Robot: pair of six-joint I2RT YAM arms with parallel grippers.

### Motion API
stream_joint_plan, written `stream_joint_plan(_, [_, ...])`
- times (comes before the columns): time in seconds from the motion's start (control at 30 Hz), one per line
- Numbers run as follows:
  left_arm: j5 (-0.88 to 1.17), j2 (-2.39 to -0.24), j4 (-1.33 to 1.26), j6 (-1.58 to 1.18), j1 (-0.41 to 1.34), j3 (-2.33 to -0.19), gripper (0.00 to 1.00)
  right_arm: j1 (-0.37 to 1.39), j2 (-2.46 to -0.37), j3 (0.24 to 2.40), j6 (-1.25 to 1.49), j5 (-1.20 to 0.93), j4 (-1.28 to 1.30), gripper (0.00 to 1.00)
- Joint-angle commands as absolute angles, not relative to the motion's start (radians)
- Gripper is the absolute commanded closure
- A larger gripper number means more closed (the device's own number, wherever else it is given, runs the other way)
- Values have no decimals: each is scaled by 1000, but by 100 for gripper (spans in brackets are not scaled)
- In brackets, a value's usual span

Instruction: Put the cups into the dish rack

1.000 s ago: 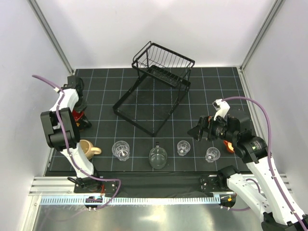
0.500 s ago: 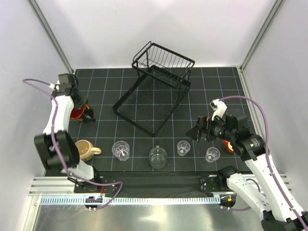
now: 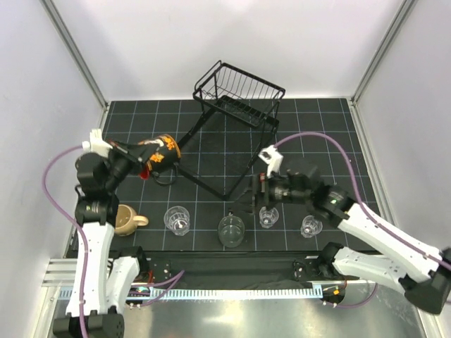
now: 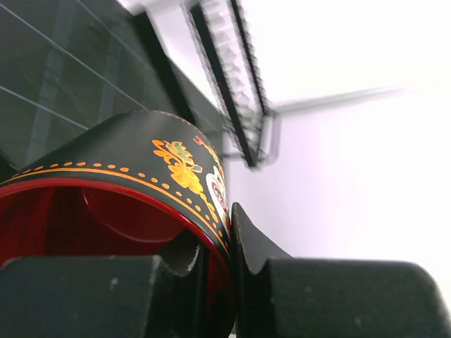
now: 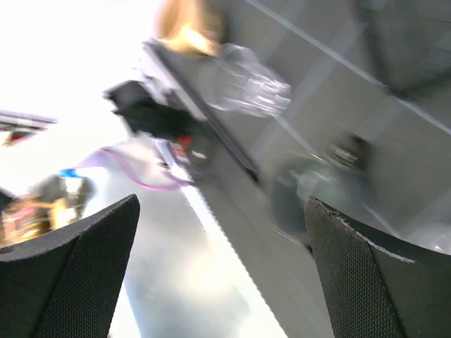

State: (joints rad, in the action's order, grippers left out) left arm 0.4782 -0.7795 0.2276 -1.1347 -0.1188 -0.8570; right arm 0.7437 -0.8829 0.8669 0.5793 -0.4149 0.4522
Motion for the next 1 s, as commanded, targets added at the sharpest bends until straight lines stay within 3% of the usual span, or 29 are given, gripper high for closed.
stream_joint_plan(0.0, [583, -625, -211, -1371, -94, -801, 100, 909, -949, 885, 793, -318, 97, 2])
stream_joint_plan(0.17, [604, -538, -251, -1471, -69, -776, 100, 1051, -1084, 870, 893, -170, -240, 2])
stream_joint_plan(0.53, [597, -463, -304, -1526, -11, -730, 99, 1129, -1290, 934, 992, -175, -564, 4])
stream_joint_plan(0.97, [606, -466, -354, -1562, 25, -723, 100, 1149, -1316, 1012, 959, -113, -555, 9])
